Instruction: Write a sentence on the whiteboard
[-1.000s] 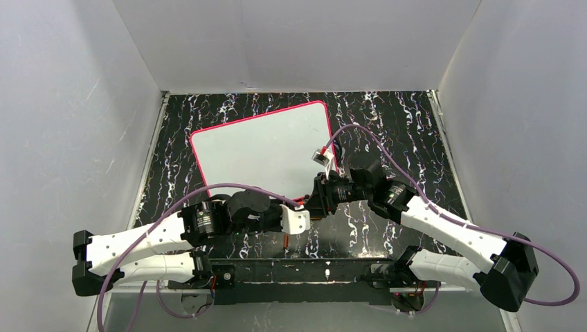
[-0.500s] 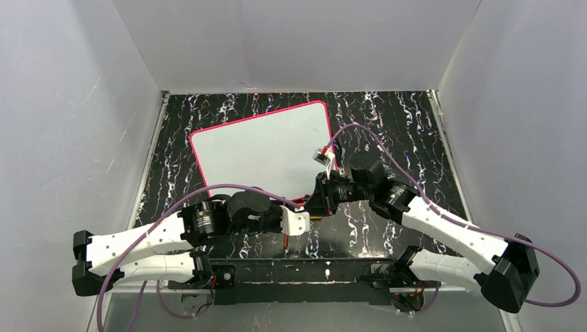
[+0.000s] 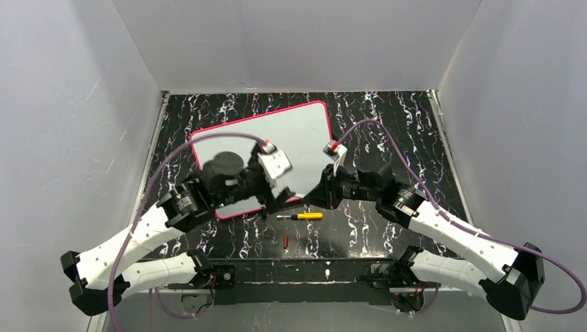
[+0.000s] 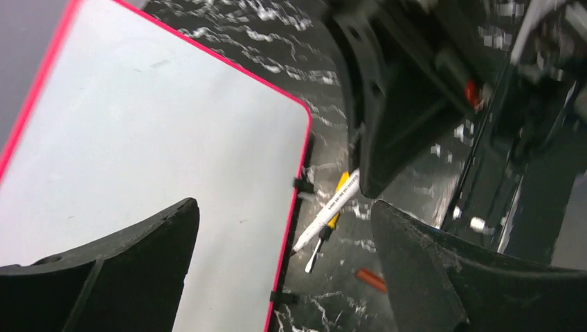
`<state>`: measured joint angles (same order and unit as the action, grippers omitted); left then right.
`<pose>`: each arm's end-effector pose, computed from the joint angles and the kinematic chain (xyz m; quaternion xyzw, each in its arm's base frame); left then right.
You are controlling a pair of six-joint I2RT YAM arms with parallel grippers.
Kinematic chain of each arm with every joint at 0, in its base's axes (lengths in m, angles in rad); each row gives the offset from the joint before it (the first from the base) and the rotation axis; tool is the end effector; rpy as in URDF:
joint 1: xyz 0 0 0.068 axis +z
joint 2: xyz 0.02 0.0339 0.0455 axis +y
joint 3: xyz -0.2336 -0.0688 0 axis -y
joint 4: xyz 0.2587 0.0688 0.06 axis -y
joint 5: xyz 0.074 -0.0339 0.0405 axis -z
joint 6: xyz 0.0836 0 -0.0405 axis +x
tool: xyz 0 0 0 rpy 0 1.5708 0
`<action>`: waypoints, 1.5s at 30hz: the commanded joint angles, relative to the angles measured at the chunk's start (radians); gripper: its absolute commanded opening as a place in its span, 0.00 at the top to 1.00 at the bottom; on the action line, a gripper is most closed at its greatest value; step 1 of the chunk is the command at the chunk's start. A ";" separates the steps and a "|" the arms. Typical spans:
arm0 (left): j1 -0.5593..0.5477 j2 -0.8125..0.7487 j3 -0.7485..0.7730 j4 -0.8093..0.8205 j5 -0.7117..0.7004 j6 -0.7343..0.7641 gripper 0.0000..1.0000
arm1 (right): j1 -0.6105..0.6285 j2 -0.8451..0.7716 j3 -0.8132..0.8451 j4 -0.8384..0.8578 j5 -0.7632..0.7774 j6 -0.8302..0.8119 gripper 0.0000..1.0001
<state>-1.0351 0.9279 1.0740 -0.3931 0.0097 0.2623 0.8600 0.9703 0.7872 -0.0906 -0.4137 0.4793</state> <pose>0.1422 -0.2412 0.3590 0.4789 0.6268 -0.2352 0.5679 0.1691 0.2480 0.2774 -0.2694 0.7424 0.4953 0.3619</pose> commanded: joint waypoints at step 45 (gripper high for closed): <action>1.371 0.164 -0.201 0.491 0.844 -0.520 0.06 | 0.008 -0.142 -0.015 0.081 0.254 -0.142 0.99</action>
<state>0.3504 1.1255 0.8799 0.0360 0.7246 -0.2436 0.8608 0.8291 0.7868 -0.0509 -0.1532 0.3405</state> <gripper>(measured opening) 0.947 0.189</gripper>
